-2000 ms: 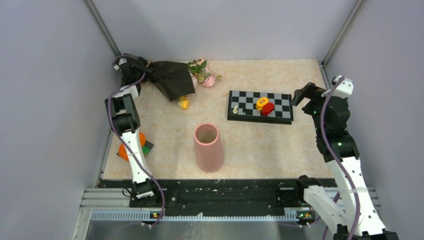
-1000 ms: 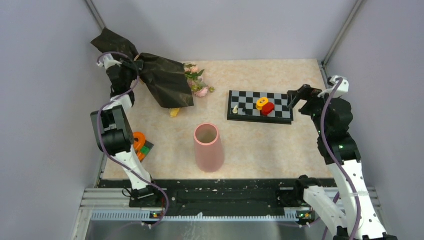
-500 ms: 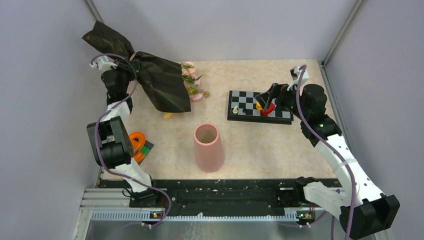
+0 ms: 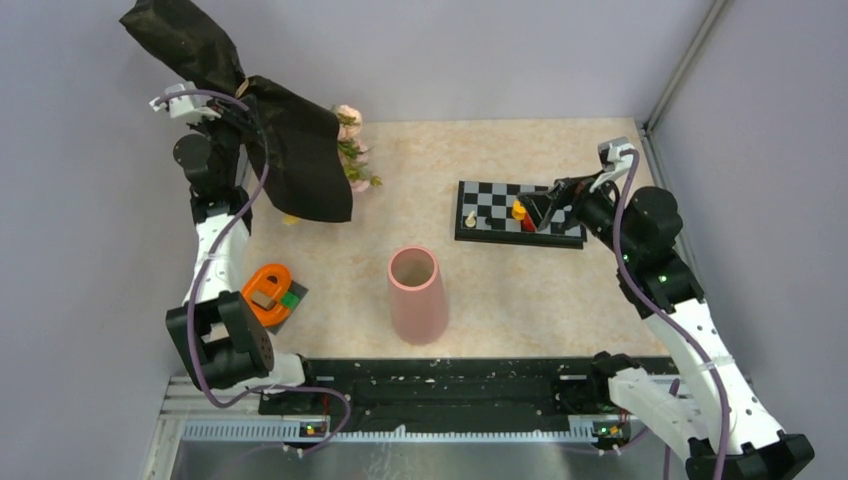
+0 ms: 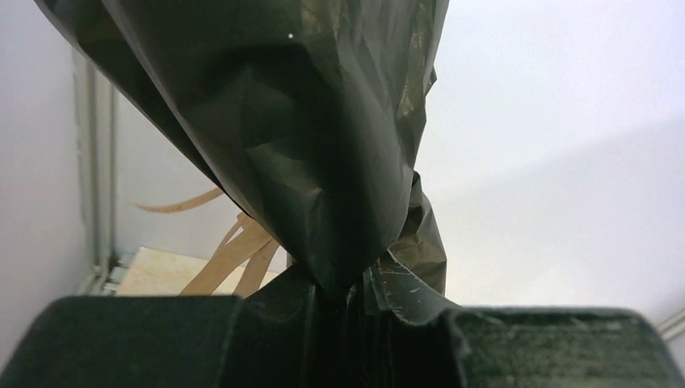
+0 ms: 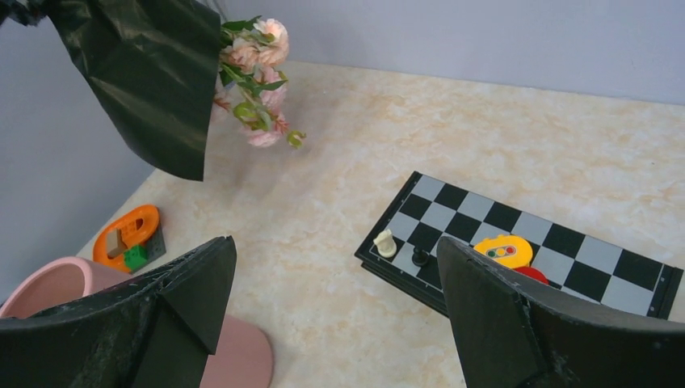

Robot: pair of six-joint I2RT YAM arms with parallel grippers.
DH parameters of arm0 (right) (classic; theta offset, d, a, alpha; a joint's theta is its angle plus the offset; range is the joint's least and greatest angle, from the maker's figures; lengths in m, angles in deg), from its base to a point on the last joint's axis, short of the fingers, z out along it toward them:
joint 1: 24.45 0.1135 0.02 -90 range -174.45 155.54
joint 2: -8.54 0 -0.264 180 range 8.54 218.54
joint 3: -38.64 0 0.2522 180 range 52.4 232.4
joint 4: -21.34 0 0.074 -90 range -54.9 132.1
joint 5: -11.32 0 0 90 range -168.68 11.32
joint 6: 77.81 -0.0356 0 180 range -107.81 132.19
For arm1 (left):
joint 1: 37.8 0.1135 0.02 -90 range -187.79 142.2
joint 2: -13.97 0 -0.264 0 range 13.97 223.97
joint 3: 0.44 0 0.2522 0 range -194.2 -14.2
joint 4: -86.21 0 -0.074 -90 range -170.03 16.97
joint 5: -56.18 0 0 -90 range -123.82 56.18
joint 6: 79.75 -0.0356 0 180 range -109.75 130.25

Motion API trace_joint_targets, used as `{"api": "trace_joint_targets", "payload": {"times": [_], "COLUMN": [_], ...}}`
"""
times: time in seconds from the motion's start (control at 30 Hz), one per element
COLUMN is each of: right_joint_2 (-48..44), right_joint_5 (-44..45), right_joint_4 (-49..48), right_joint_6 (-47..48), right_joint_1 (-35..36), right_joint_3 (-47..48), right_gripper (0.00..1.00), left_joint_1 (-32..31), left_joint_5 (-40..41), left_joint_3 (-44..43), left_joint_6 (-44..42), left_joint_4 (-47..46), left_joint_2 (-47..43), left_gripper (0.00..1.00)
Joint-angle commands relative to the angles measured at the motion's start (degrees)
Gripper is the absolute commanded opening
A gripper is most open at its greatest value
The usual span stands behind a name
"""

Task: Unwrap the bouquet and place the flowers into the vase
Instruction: Adjust the fake flower at the center of the board.

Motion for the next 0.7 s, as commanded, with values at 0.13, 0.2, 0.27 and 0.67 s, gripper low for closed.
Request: {"api": "trace_joint_targets", "payload": {"times": [0.13,0.2,0.27,0.67], "right_joint_2": [-4.62,-4.92,-5.02,-6.56], "right_joint_5": [0.38,0.16,-0.3,-0.96], "right_joint_4": [-3.65,-3.38,-3.41,-2.17], "right_joint_6": [1.92,2.07,2.05,2.99], "right_joint_1": [0.35,0.38,0.35,0.37], "right_joint_3": [-2.49,-2.65,-2.88,-2.92], "right_gripper": [0.97,0.97,0.97,0.96], "left_joint_1": [-2.61,-3.32,-4.36,-14.88], "left_joint_5": [5.96,7.46,9.35,14.26], "left_joint_3": [-6.07,-6.57,-6.88,-5.98], "left_joint_6": [-19.0,-22.05,-25.86,-44.23], "left_joint_4": [5.94,7.08,8.07,9.46], "left_joint_2": [-5.43,-5.94,-6.48,-7.65], "left_gripper": [0.05,0.05,0.04,0.0]}}
